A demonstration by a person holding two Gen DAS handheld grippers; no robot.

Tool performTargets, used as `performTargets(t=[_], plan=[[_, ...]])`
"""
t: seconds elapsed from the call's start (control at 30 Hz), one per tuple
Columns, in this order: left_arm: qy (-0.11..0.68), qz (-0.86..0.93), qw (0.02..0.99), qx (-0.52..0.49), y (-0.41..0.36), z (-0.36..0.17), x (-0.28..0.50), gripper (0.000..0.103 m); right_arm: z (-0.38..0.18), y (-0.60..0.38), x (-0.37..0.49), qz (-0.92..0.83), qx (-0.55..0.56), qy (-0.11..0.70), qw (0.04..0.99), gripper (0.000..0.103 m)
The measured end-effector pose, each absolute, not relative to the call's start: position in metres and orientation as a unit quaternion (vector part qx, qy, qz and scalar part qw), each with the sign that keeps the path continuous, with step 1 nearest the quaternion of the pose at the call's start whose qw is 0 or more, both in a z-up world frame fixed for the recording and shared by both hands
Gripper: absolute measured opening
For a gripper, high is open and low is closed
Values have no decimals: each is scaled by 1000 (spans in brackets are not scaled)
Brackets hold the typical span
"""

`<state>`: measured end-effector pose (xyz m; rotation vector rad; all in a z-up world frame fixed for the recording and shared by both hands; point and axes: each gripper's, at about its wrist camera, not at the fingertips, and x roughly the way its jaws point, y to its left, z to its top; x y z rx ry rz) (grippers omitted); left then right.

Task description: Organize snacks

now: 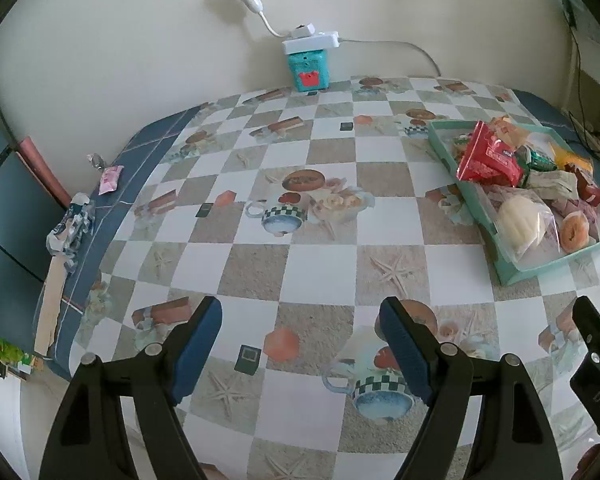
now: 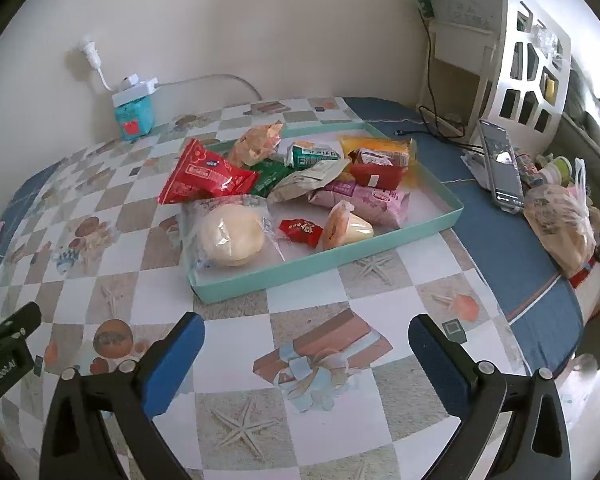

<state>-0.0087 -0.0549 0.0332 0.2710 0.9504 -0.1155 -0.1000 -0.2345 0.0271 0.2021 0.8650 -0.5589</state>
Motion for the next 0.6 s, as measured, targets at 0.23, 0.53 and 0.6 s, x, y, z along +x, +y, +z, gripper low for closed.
performTargets(t=[0.23,0.53,0.6], plan=[[455,-62,878,139,-60,33,-10,82,27,-235,-101,-264,97,411,867,103],[453,-63,878,139,-61,34,-11,82,28,-236,-102,-266,101,407,868,103],[453,-63,878,139,-61,34,-11,82,28,-236,-102,-266,102,407,868,103]])
